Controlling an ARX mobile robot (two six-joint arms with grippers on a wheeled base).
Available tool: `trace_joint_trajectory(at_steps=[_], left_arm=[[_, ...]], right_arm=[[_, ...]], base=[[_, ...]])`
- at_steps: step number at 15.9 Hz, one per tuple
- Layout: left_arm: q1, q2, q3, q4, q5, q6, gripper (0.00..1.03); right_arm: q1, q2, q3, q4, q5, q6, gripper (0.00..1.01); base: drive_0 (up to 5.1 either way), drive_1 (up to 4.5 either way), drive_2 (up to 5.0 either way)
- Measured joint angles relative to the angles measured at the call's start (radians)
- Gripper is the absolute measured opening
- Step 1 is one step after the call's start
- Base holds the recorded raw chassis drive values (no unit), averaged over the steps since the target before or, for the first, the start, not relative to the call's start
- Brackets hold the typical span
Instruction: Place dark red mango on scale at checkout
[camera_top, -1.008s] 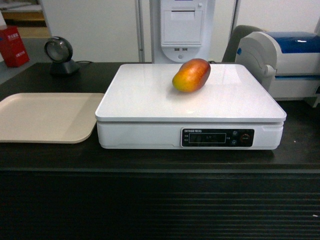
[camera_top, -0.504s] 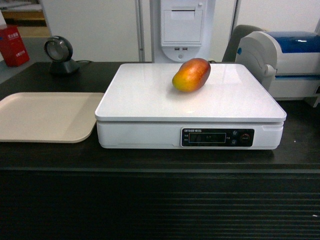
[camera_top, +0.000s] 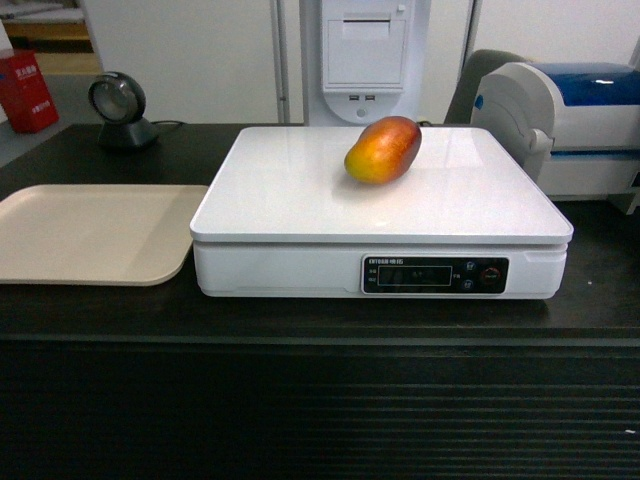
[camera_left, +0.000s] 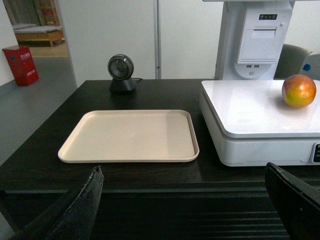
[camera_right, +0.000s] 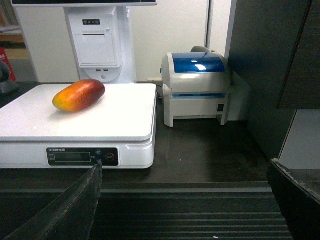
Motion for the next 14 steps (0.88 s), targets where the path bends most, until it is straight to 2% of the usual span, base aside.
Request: trace_joint_trajectory(at_steps=[14], left_arm=[[0.000,0.000,0.000,0.000,0.000,0.000,0.98]], right_arm=[[0.000,0.000,0.000,0.000,0.000,0.000,0.98]], base=[[0.0,0.00,0.0]])
